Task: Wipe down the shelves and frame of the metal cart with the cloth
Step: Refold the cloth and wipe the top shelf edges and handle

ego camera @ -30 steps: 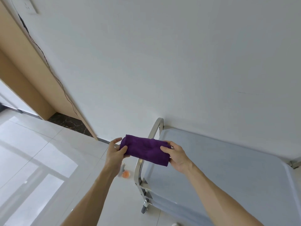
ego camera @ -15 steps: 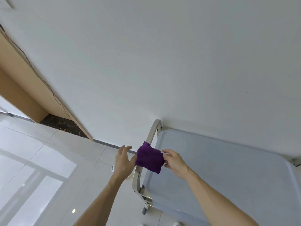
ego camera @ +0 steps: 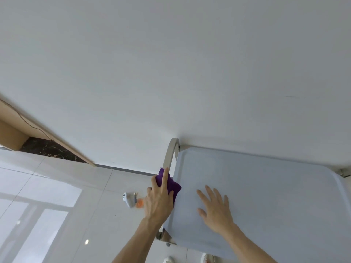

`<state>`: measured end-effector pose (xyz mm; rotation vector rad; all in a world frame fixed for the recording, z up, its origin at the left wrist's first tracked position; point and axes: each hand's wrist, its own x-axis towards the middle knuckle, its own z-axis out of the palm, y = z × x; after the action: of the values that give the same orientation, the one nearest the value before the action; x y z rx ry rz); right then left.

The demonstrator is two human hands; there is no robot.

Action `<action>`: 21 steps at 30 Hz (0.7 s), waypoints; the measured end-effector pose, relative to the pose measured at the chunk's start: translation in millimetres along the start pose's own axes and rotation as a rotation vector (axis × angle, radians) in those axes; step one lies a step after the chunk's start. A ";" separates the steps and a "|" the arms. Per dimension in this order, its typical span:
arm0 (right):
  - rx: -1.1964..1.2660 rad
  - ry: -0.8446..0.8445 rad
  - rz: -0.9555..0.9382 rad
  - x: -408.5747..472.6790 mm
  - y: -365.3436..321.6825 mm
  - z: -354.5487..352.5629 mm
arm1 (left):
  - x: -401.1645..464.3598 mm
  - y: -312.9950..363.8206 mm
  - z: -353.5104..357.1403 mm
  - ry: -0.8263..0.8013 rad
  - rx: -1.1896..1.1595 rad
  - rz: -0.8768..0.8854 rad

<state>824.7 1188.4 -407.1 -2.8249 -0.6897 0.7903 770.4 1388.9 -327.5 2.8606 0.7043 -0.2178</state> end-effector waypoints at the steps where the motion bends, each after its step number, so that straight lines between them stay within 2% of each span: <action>1: -0.020 0.010 -0.009 7.2 0.5 3.9 | 4.9 0.4 1.9 0.020 0.054 0.012; 3: -0.057 0.010 -0.014 16.3 -0.2 14.2 | 14.6 1.0 5.1 0.025 0.086 0.030; 11: -0.052 0.242 -0.037 27.5 10.5 69.8 | 93.6 20.3 -1.5 0.054 -0.019 0.100; 15: -0.062 0.268 -0.035 30.4 10.8 76.5 | 144.1 34.7 -5.7 0.058 -0.032 0.114; 18: -0.083 0.320 -0.039 30.8 12.1 79.8 | 182.5 44.9 -10.1 -0.017 0.009 0.120; 21: -0.100 0.377 -0.049 31.4 14.8 82.8 | 223.0 56.9 -16.5 -0.218 0.056 0.123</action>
<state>811.4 1189.8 -495.8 -2.9083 -0.7478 0.2069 994.4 1441.9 -344.6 2.8601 0.4865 -0.5285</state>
